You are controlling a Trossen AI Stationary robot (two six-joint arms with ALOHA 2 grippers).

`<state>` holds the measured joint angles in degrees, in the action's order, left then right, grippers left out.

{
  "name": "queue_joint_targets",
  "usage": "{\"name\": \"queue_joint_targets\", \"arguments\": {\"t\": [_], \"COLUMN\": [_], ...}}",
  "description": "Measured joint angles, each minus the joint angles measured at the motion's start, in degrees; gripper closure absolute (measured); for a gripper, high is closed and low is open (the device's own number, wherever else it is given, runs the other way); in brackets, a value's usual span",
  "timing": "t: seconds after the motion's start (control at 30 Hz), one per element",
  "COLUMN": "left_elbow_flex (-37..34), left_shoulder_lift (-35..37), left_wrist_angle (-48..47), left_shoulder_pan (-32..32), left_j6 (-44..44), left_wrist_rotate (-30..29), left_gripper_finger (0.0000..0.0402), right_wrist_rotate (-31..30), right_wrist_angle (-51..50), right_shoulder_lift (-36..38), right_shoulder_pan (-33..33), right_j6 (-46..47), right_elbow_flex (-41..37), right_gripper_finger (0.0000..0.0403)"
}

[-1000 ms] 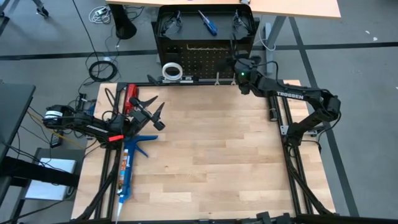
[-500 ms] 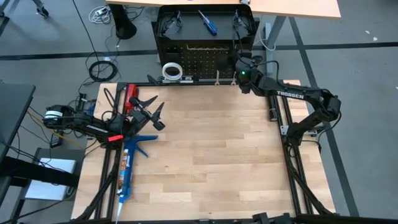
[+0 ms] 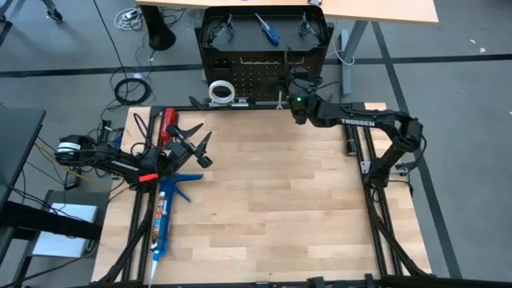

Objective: Hang tools onto peg board
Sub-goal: Put the black utility knife blade dispenser onto the black pegboard

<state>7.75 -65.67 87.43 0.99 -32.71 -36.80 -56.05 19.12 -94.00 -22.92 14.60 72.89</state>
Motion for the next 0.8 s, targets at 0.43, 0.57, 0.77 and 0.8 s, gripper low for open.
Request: {"name": "queue_joint_targets", "arguments": {"t": [0.43,0.57,0.77,0.8], "left_elbow_flex": [-0.02,-0.02,-0.02,-0.02], "left_shoulder_lift": [0.00,0.00,0.01,0.00], "left_wrist_angle": [0.03,0.05,0.09,0.07], "left_shoulder_pan": [0.01,0.02,0.00,0.01], "left_j6": [0.25,0.35,0.37,0.37], "left_wrist_rotate": [-0.02,0.00,-0.02,-0.02], "left_gripper_finger": [0.0209,0.0209,0.0209,0.0209], "right_wrist_rotate": [3.21,3.57,3.43,3.76], "right_wrist_angle": [-13.70,-18.20,-19.62,-19.65], "right_shoulder_lift": [-2.05,-2.60,-2.55,-2.55], "right_shoulder_pan": [-2.81,-3.51,-3.95,-4.11], "right_j6": [5.16,8.15,8.84,8.85], "right_elbow_flex": [8.44,8.43,8.45,8.45], "right_gripper_finger": [0.0286,0.0286,0.0286,0.0286]}}
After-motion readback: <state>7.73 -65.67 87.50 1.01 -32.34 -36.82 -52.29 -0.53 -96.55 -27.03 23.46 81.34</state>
